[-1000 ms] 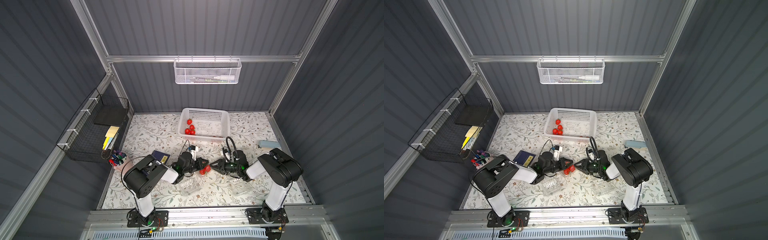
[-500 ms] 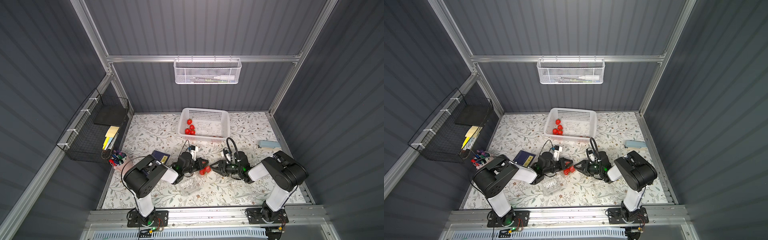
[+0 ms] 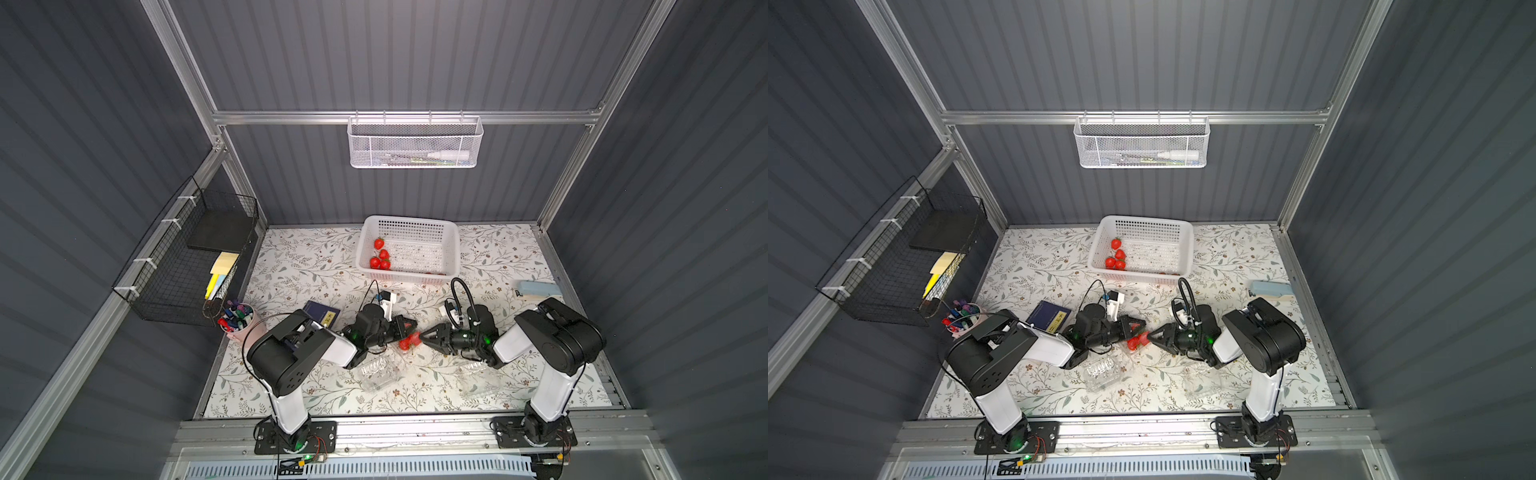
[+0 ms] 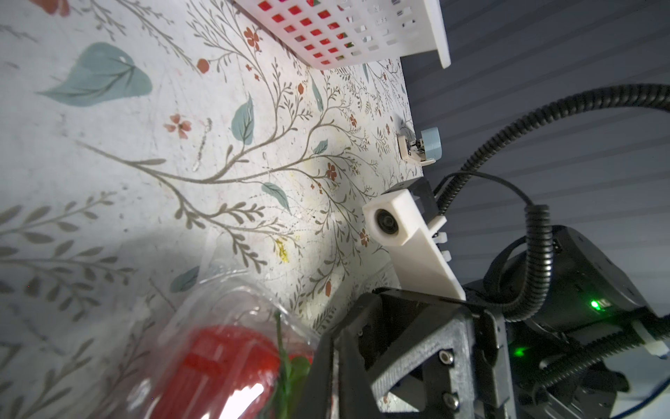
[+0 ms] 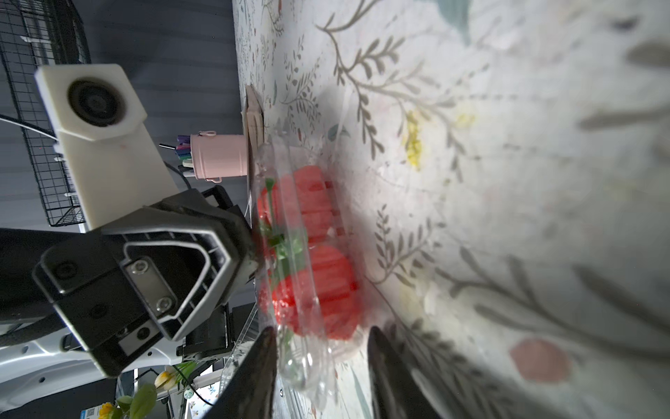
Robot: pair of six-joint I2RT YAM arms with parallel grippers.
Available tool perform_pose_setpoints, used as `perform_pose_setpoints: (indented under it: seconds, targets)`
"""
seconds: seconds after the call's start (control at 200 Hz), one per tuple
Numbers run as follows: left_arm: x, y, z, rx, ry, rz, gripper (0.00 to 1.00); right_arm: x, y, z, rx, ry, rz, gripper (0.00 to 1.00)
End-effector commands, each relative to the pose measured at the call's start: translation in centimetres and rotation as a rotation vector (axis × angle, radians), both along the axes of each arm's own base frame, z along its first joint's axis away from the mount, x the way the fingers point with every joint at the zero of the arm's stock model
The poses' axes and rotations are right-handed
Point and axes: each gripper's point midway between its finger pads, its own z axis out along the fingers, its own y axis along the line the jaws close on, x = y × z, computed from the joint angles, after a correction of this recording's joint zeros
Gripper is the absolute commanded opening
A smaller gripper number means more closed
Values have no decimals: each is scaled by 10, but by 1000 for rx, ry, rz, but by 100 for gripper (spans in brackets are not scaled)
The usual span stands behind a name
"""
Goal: Pack strawberries into containers
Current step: Close the packing box at the center of the board.
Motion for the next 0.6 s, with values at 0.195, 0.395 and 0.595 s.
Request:
perform_pose_setpoints:
  seconds: [0.195, 0.395, 0.595]
  targets:
    - [-13, 15, -44, 115, 112, 13, 9, 1, 5, -4, 4, 16, 0, 33]
    - [-14, 15, -44, 116, 113, 9, 9, 1, 5, -5, 2, 18, -1, 39]
    - [-8, 10, -32, 140, 85, -12, 9, 4, 2, 13, -13, -20, 2, 45]
